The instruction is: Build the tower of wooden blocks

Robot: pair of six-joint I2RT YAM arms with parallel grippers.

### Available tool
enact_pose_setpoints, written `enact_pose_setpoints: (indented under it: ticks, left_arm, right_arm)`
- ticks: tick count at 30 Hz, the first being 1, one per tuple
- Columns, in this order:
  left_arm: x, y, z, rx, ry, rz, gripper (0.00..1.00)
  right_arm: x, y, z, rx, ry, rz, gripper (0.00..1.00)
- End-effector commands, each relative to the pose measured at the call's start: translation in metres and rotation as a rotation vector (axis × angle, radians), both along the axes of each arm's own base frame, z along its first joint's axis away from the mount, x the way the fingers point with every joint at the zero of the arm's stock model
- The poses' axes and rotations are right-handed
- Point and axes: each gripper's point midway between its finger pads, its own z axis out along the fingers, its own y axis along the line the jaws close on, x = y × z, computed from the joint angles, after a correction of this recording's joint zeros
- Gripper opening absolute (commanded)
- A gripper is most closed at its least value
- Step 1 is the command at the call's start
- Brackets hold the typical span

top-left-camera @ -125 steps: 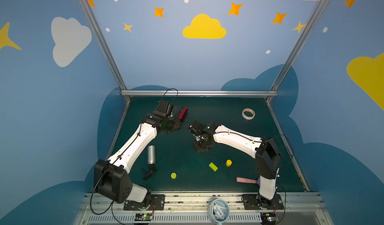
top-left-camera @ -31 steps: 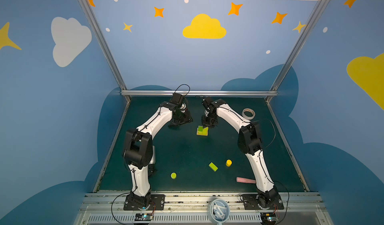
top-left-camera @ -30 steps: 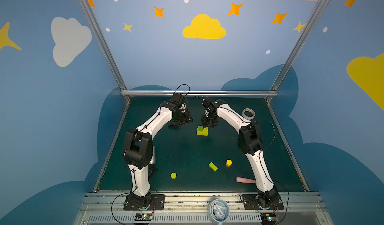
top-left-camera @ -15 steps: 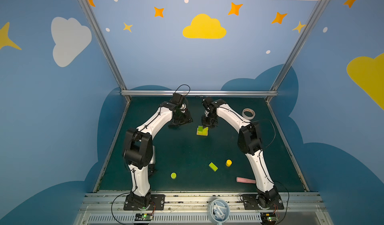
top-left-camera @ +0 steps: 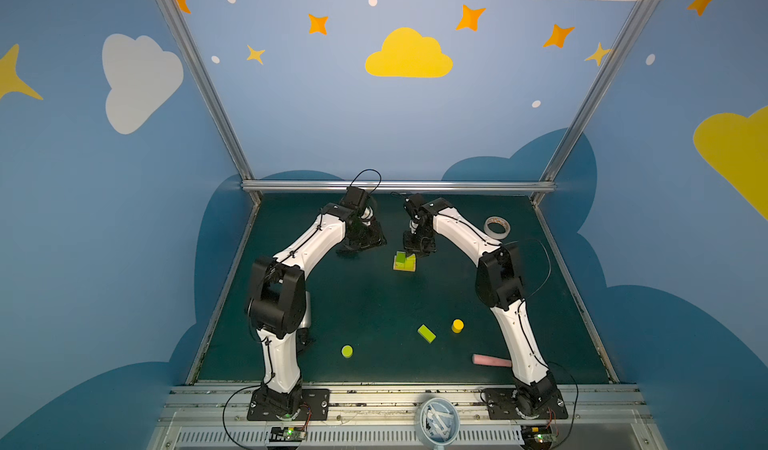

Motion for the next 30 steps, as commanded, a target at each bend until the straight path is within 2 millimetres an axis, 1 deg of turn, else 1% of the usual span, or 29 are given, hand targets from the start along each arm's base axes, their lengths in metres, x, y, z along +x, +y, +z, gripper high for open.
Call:
enact_pose_setpoints:
  ticks: [1, 4, 7, 11, 17, 25, 30]
  left_arm:
    - [-0.002, -0.002, 0.008, 0.001, -0.009, -0.024, 0.45]
    - [-0.002, -0.002, 0.008, 0.001, -0.009, -0.023, 0.45]
    - [-0.002, -0.003, 0.008, 0.001, -0.009, -0.024, 0.45]
    - [-0.003, -0.003, 0.01, 0.001, -0.013, -0.026, 0.45]
    - [-0.003, -0.004, 0.011, 0.004, -0.013, -0.028, 0.45]
    - [-0.003, -0.007, 0.014, 0.01, -0.023, -0.039, 0.47]
    - [-0.003, -0.016, 0.009, -0.01, -0.004, -0.082, 0.48]
  right_arm:
    - [-0.005, 0.002, -0.001, -0.005, 0.021, -0.001, 0.35]
    - [-0.005, 0.002, 0.002, -0.006, 0.017, -0.002, 0.36]
    - [-0.005, 0.002, 0.007, 0.0, 0.008, -0.002, 0.39]
    - [-0.004, 0.0, 0.012, -0.004, -0.007, -0.002, 0.4]
    - [-0.006, -0.002, 0.022, -0.001, -0.021, -0.002, 0.4]
    - [-0.014, -0.008, 0.038, 0.013, -0.045, 0.001, 0.45]
    - [-0.017, -0.01, 0.05, 0.073, -0.066, 0.001, 0.46]
